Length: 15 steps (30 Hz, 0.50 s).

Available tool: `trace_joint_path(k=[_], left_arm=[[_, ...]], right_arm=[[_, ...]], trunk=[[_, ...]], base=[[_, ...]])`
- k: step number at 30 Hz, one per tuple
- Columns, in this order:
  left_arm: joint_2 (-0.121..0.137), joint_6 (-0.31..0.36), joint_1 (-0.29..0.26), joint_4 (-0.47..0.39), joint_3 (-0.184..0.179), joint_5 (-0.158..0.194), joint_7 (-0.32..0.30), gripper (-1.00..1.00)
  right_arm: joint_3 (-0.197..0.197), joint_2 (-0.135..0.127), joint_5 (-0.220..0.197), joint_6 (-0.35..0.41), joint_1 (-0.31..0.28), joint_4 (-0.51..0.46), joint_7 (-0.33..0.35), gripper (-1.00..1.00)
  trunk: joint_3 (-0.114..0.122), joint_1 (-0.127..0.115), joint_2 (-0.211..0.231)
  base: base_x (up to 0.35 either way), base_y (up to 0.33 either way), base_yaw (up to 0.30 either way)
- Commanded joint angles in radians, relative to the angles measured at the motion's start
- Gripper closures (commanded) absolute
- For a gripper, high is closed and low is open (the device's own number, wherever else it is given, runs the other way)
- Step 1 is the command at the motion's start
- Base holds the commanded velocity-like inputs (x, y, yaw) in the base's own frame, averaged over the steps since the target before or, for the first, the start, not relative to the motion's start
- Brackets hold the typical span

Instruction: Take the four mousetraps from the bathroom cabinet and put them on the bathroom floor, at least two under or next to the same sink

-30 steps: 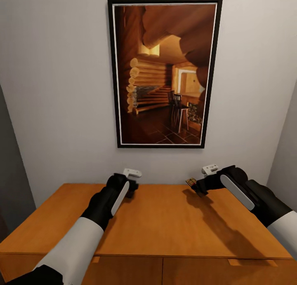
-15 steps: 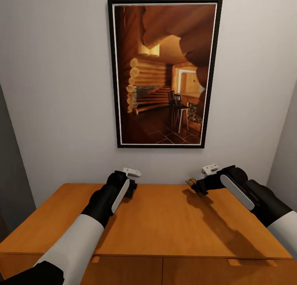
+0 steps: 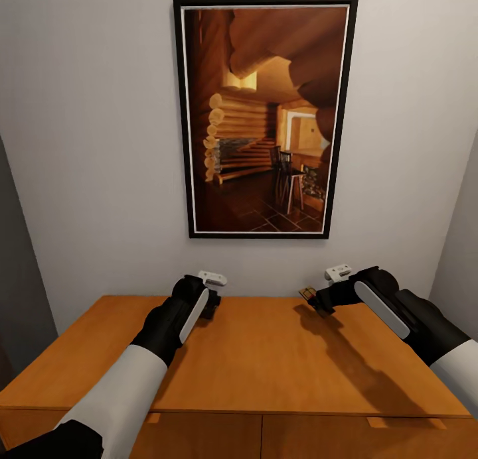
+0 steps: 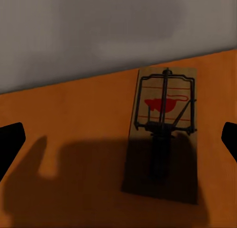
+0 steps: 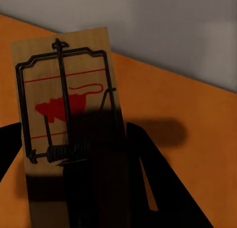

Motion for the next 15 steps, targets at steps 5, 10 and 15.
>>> trace_joint_path(k=[5,10,15], left_arm=[[0.000,0.005,-0.002,0.001,-0.001,0.012,0.006,-1.00],[0.000,0.009,-0.029,0.026,-0.001,0.017,0.001,-1.00],[0.000,0.011,-0.092,0.096,0.000,0.024,-0.002,-1.00]], right_arm=[[0.002,-0.001,-0.005,0.002,-0.001,-0.001,-0.005,1.00],[0.002,-0.001,-0.005,0.002,-0.001,-0.001,-0.005,1.00],[0.002,-0.001,-0.005,0.002,-0.001,-0.001,-0.005,1.00]], trunk=[[-0.001,0.000,-0.001],[-0.001,0.000,-0.001],[-0.001,0.000,-0.001]], base=[[0.000,0.000,0.000],[0.000,0.000,0.000],[0.000,0.000,0.000]])
